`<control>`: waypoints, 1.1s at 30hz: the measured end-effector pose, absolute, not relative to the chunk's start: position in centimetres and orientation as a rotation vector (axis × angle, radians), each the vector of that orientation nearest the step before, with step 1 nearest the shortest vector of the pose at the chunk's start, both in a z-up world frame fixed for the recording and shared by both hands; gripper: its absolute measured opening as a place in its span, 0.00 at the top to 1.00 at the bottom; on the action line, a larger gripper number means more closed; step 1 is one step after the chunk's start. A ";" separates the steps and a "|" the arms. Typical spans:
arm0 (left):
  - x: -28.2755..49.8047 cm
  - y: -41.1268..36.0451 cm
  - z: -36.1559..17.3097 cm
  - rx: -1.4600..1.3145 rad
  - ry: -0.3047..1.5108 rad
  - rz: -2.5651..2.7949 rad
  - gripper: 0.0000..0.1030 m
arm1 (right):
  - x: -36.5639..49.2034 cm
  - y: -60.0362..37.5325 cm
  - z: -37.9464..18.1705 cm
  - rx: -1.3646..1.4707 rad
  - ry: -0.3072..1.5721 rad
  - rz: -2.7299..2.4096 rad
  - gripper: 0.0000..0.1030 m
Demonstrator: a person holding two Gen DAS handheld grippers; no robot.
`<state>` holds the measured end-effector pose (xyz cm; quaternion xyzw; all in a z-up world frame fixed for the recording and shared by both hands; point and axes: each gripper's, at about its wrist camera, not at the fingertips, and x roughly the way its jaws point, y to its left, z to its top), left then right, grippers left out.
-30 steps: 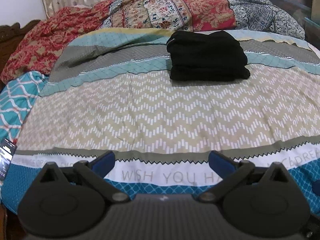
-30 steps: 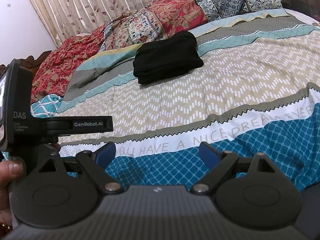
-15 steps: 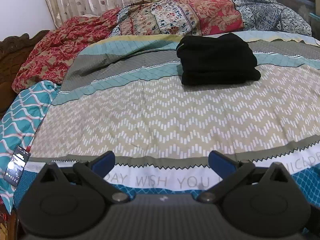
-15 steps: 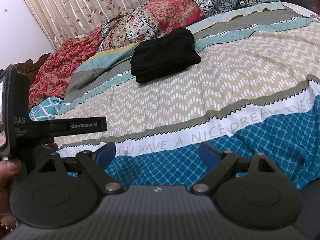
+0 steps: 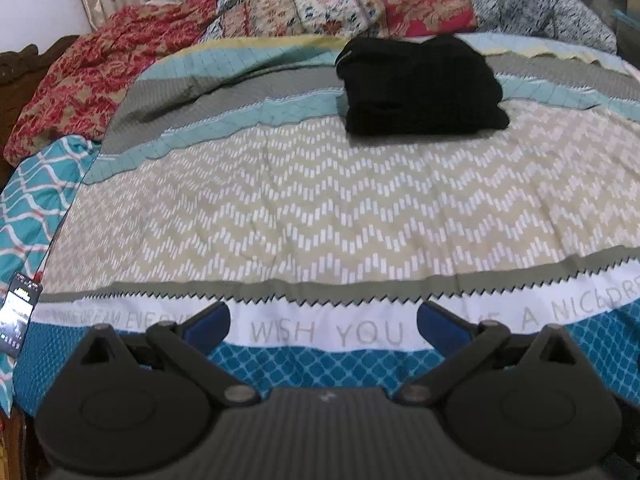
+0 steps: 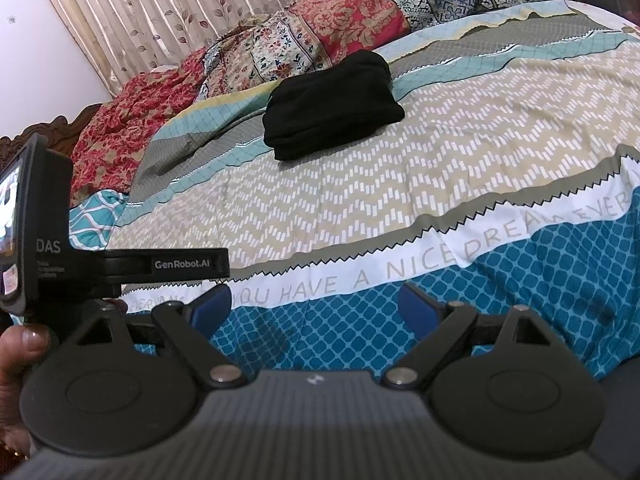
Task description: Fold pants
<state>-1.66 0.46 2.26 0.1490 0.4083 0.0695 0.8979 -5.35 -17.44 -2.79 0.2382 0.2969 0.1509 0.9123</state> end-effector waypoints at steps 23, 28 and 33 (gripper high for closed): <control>-1.2 1.1 2.0 0.294 0.870 0.172 0.00 | -5.3 -17.3 -3.0 0.492 0.623 0.321 0.11; -1.2 1.1 2.0 0.300 0.869 0.173 0.00 | -5.3 -17.2 -3.0 0.490 0.622 0.322 0.11; -1.2 1.0 2.1 0.301 0.867 0.169 0.00 | -5.4 -17.4 -2.7 0.485 0.608 0.322 0.11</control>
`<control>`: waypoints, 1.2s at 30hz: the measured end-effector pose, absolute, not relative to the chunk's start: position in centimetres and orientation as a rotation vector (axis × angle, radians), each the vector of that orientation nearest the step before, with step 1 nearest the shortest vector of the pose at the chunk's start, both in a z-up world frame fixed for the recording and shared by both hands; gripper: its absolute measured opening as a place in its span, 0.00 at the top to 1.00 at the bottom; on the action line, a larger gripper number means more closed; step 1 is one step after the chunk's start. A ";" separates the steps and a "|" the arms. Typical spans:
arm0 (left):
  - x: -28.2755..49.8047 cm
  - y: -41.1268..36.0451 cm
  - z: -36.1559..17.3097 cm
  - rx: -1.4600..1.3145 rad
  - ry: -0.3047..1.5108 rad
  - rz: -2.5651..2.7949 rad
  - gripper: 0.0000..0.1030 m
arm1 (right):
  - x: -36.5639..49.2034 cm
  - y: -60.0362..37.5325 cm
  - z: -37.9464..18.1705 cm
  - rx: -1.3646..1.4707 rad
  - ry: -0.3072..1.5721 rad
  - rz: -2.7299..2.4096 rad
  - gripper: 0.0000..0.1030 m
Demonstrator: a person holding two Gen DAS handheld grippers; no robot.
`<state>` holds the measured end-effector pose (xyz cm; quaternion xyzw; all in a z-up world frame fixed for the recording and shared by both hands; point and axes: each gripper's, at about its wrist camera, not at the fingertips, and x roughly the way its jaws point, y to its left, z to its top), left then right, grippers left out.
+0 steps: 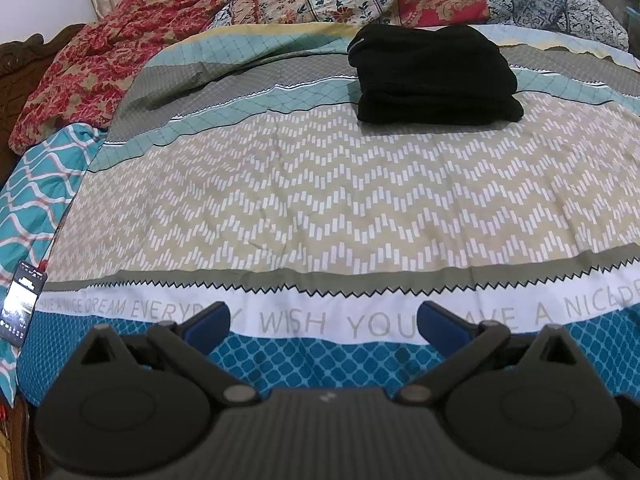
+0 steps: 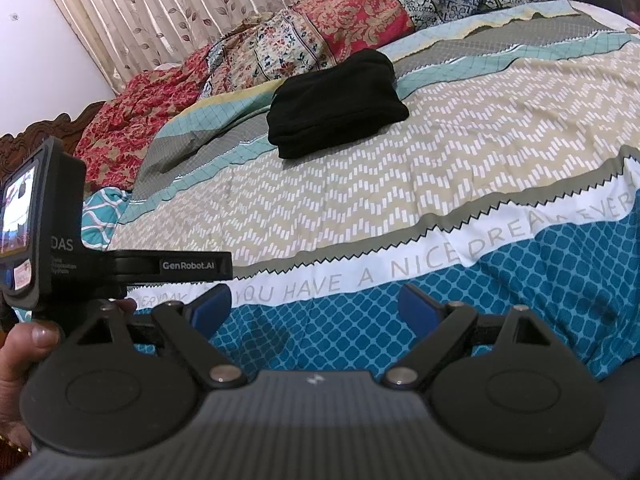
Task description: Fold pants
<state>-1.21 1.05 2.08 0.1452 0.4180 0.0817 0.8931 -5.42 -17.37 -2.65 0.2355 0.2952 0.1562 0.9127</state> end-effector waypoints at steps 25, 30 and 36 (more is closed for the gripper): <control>-4.3 -1.5 6.3 0.283 0.741 0.080 0.00 | -5.9 -21.1 -1.5 0.505 0.403 0.080 0.11; -5.1 -2.2 6.9 0.299 0.706 0.071 0.00 | -5.8 -20.9 -1.9 0.504 0.420 0.074 0.11; -5.4 -2.4 7.0 0.308 0.701 0.066 0.00 | -5.9 -20.7 -2.0 0.502 0.434 0.089 0.11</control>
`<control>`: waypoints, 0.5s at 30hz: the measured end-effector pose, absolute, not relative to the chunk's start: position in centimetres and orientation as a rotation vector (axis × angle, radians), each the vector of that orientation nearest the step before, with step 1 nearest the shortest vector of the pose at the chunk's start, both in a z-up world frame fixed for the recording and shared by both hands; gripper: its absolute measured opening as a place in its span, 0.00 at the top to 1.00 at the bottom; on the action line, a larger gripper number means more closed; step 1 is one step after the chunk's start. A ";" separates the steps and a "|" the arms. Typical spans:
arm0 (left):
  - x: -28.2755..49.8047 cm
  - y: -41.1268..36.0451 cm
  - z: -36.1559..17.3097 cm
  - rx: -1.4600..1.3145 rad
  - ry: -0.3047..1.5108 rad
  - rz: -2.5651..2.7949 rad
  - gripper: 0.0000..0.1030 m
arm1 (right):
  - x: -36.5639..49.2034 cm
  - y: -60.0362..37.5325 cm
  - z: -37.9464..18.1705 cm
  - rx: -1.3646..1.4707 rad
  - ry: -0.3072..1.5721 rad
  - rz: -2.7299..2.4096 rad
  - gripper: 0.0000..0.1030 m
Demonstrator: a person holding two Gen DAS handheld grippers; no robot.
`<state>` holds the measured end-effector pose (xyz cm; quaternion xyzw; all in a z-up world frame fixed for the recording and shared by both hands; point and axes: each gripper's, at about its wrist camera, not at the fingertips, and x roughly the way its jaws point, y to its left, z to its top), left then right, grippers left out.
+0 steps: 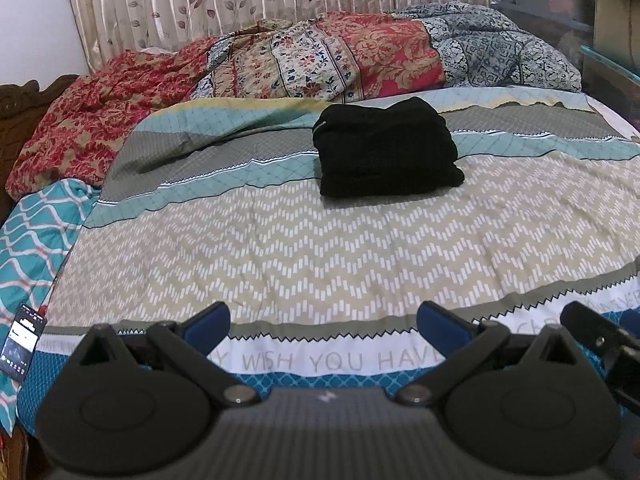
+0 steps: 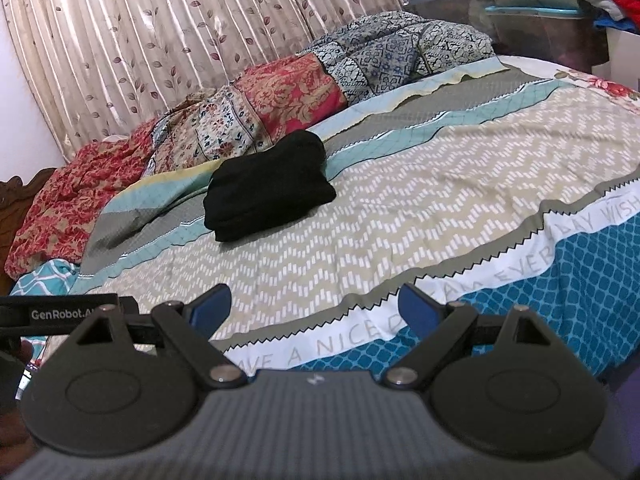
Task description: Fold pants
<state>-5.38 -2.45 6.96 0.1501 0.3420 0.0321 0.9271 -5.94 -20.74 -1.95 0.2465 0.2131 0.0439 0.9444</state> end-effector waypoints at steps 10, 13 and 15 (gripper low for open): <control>-5.5 -2.1 6.6 0.305 0.710 0.072 0.00 | -5.8 -20.6 -2.1 0.503 0.448 0.096 0.10; -5.5 -2.1 6.4 0.306 0.714 0.074 0.00 | -5.8 -20.6 -2.2 0.511 0.459 0.095 0.10; -5.5 -2.0 6.3 0.307 0.718 0.075 0.00 | -5.8 -20.6 -2.3 0.517 0.464 0.094 0.10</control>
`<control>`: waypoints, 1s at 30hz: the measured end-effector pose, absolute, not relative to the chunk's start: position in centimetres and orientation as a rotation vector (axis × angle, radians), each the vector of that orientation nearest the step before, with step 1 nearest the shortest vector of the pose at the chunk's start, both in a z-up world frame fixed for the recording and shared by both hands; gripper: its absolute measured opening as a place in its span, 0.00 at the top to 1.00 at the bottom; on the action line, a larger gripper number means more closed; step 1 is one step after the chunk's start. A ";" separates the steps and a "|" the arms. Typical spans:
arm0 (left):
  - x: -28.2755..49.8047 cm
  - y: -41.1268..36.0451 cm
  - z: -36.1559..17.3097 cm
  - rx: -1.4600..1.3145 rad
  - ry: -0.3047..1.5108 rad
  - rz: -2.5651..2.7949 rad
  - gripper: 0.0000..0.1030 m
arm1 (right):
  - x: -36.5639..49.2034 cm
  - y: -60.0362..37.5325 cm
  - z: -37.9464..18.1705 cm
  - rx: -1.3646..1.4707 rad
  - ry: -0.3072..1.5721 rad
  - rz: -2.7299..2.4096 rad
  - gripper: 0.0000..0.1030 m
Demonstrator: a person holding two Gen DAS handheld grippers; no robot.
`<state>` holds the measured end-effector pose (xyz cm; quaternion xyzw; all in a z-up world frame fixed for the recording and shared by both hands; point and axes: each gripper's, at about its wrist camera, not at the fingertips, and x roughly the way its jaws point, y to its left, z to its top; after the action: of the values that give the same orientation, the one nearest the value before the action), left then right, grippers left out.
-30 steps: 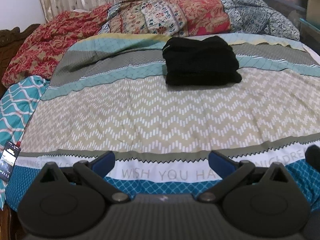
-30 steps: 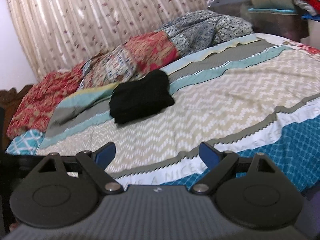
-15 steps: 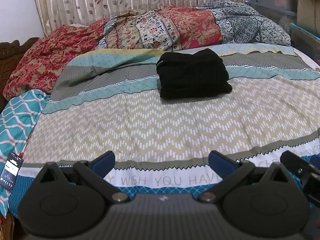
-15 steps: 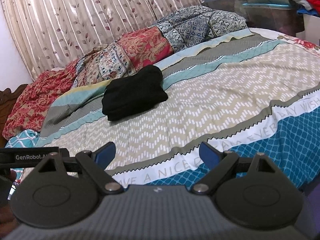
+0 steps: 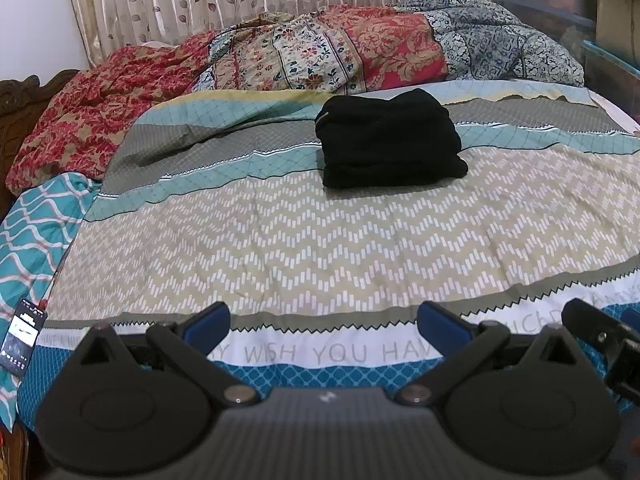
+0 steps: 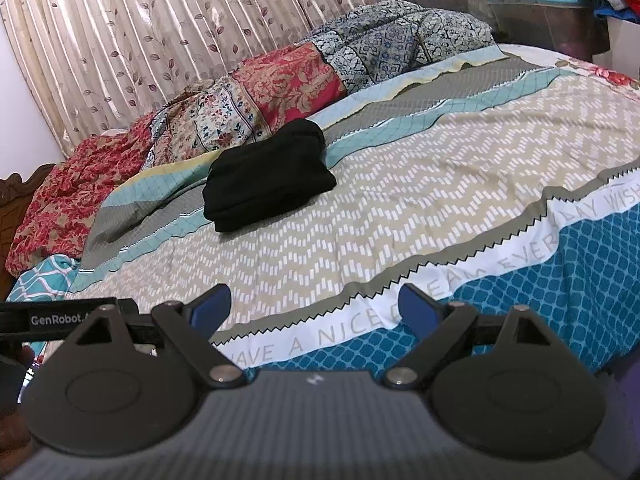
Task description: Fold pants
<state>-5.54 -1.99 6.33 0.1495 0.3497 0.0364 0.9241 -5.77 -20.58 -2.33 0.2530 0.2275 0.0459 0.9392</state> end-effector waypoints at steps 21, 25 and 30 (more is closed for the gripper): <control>-5.9 -1.0 5.7 0.302 0.739 0.099 0.00 | -5.5 -20.5 -2.7 0.517 0.491 0.103 0.10; -6.0 -0.8 5.9 0.299 0.733 0.104 0.00 | -5.5 -20.3 -2.7 0.517 0.496 0.106 0.10; -5.9 -0.7 5.8 0.300 0.734 0.110 0.00 | -5.8 -20.0 -2.3 0.506 0.477 0.113 0.10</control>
<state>-5.93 -0.72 5.82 0.1461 0.3573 0.0534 0.9210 -5.80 -20.04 -2.31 0.2478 0.2335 0.0556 0.9386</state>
